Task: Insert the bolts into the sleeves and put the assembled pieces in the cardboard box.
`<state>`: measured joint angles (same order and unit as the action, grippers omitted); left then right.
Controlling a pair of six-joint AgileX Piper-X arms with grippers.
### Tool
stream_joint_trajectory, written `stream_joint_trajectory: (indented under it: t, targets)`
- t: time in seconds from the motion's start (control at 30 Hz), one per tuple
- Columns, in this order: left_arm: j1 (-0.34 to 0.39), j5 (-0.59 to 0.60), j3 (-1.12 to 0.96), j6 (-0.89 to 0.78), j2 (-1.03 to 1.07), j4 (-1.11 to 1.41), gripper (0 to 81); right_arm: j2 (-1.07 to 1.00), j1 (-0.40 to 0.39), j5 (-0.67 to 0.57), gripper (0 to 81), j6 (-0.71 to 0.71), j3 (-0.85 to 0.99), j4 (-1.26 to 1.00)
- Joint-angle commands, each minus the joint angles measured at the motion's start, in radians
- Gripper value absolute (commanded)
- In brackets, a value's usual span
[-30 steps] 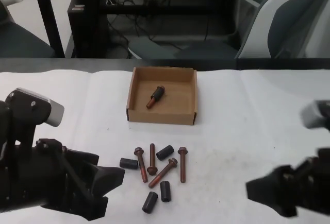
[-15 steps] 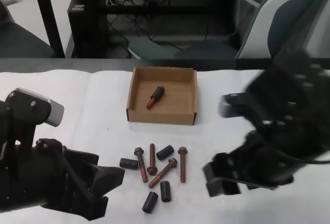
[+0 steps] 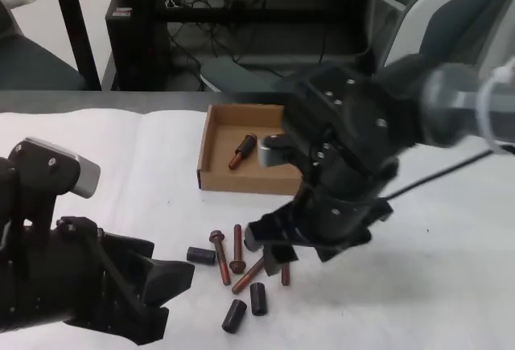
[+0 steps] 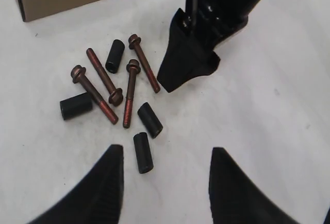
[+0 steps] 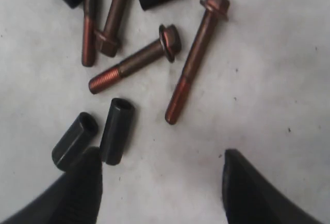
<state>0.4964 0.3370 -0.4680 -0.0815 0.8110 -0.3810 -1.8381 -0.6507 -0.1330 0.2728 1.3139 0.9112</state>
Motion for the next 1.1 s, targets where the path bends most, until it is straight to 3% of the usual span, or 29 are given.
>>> stream_joint_trajectory:
  t: [0.0, 0.53, 0.73, 1.07]
  targets:
    - [0.004, -0.008, -0.001, 0.022, -0.009, 0.012, 51.7, -0.040, 0.005, -0.010, 65.9, -0.034, 0.058, 0.047]
    - [0.004, -0.008, -0.001, 0.022, -0.009, 0.012, 51.7, -0.147, 0.005, 0.000, 65.7, -0.074, 0.118, 0.112]
    - [0.004, -0.008, -0.001, 0.022, -0.009, 0.012, 51.7, -0.169, 0.005, 0.024, 44.2, -0.126, 0.131, 0.108]
    - [0.004, -0.008, -0.001, 0.056, -0.009, 0.012, 51.7, -0.169, 0.005, 0.068, 44.2, -0.176, 0.162, 0.098]
